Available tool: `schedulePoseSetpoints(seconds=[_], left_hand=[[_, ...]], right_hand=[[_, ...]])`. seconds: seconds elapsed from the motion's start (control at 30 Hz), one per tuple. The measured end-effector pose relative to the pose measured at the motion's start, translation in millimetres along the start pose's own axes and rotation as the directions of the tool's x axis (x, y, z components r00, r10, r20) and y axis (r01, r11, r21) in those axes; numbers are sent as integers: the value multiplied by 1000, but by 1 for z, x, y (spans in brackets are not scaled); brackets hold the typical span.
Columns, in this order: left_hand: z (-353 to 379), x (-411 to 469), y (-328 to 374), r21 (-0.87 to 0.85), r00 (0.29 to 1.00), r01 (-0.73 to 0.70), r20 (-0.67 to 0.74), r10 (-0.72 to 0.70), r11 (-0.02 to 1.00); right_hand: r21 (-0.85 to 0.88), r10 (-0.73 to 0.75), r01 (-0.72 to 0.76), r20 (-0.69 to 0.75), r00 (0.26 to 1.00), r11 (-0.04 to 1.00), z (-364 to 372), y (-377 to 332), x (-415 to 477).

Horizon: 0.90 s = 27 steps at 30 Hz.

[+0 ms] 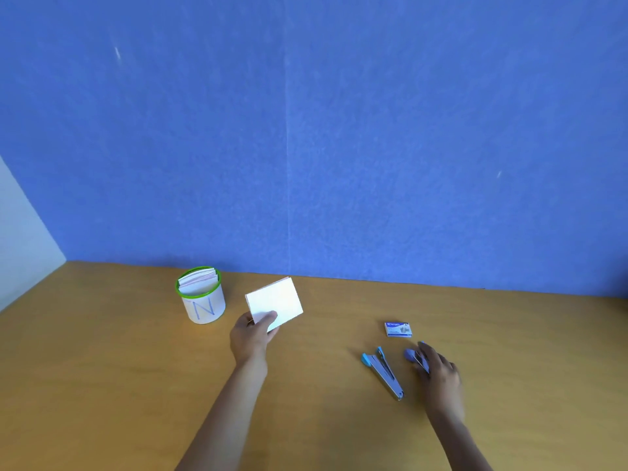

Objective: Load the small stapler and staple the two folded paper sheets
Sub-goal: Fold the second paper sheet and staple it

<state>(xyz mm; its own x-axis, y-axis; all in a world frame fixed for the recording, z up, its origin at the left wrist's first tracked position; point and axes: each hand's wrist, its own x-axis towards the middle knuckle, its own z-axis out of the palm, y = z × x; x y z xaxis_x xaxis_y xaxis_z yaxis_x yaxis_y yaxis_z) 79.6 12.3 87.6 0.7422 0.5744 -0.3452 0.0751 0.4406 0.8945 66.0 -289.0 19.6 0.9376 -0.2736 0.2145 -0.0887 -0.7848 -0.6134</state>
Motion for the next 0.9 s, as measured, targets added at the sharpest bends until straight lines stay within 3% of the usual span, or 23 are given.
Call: schedulePoseSetpoints(seconds=[0.07, 0.13, 0.23, 0.3, 0.37, 0.6, 0.9], left_hand=[[4, -4, 7, 4, 999, -14, 48, 14, 1000], [8, -8, 14, 12, 994, -45, 104, 43, 999], [14, -16, 23, 12, 971, -106, 215, 101, 994], [19, -24, 28, 15, 946, -156, 288, 146, 988], [25, -32, 31, 18, 923, -204, 337, 186, 979], [39, -57, 38, 1, 893, -272, 373, 252, 962], [46, -80, 41, -102, 884, -206, 408, 230, 973]], right_hand=[[187, 95, -86, -38, 995, 979, -4, -8, 0], [417, 219, -203, 10, 976, 886, -12, -23, -1], [739, 209, -382, 320, 924, 555, -25, -55, -7], [804, 137, -510, 493, 859, 306, -31, -75, -14], [796, 80, -585, 580, 811, 155, -34, -94, -21], [774, -47, -590, 614, 788, 229, -38, -146, -44], [752, -112, -641, 657, 745, 150, -44, -185, -48]])
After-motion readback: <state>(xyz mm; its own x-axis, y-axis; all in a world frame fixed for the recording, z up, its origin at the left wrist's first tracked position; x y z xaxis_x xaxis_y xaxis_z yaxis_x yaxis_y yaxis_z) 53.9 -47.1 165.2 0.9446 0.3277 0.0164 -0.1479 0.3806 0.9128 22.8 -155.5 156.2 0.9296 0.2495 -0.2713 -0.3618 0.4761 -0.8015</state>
